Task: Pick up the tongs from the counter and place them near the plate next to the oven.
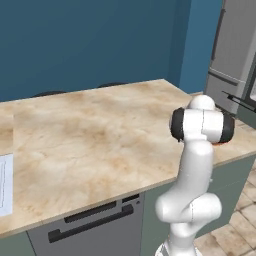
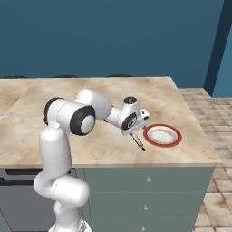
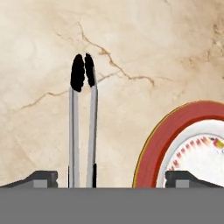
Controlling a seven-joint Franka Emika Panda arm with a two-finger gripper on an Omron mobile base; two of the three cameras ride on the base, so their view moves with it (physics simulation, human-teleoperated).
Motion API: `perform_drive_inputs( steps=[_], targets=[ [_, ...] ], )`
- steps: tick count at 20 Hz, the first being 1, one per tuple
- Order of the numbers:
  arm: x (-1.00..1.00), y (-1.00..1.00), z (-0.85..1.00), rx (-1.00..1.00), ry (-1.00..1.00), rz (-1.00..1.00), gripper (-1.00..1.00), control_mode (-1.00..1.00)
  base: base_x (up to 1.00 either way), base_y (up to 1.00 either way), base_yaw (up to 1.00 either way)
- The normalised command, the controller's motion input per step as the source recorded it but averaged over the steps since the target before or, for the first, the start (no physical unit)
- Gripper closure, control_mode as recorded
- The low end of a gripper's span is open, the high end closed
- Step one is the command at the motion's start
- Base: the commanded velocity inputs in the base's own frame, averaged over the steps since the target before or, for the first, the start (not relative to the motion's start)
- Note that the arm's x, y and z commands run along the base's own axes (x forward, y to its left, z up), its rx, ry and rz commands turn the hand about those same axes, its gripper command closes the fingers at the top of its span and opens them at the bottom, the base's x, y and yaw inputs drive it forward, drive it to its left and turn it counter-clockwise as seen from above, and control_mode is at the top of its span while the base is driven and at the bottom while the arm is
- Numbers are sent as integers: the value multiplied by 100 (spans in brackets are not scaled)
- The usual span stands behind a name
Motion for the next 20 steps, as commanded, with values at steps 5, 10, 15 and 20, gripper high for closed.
perform_drive_inputs(
  steps=[5, 10, 15, 20],
  targets=[
    [-53, 9, 30, 14, -4, -13, -100, -100, 0, 0, 0],
    [-61, 13, 16, 11, 0, -29, -100, -100, 0, 0, 0],
    [-64, 35, 10, 2, -3, -29, -100, -100, 0, 0, 0],
    [-63, 40, 26, 2, -14, -21, -100, -100, 0, 0, 0]
  ],
)
